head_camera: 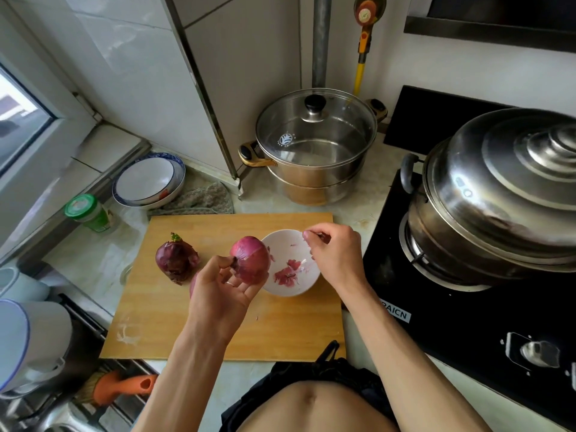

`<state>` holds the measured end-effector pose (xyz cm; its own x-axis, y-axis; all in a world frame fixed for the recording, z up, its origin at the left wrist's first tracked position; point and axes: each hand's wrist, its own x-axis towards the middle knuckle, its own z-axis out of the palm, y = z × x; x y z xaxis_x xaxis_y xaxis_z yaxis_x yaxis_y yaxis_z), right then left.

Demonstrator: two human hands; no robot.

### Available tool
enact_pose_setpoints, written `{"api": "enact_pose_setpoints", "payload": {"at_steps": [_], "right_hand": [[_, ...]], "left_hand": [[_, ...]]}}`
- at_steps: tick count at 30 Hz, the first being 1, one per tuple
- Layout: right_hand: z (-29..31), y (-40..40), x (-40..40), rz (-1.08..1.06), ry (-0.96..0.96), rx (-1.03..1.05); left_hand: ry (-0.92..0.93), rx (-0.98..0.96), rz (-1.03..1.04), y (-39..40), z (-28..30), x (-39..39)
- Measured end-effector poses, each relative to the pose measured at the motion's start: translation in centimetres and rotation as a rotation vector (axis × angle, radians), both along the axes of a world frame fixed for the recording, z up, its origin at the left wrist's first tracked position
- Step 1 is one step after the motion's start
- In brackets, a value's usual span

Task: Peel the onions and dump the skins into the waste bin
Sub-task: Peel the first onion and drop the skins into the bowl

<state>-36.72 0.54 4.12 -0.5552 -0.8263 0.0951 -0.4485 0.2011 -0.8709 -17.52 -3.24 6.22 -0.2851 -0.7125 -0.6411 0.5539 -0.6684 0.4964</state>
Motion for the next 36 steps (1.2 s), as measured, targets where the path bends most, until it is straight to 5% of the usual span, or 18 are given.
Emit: {"api": "enact_pose_setpoints", "payload": {"at_steps": [10, 18, 26, 36], "right_hand": [[-1.0, -0.4, 1.5, 0.297, 0.091, 0.086], [-1.4, -0.2, 1.8, 0.284, 0.096, 0.059], [0.9, 0.3, 2.6, 0.311, -0.247, 0.108], [2.6, 0.6, 3.1, 0.312, -0.420, 0.114]], "left_hand": [[-0.101, -0.036, -0.029, 0.4, 0.2, 0.5], [-0.161, -0.098, -0.084, 0.5, 0.4, 0.3], [-0.181, -0.186, -0.079, 0.4, -0.1, -0.3], [-0.306, -0.302, -0.133, 1.0, 0.8, -0.9]]}}
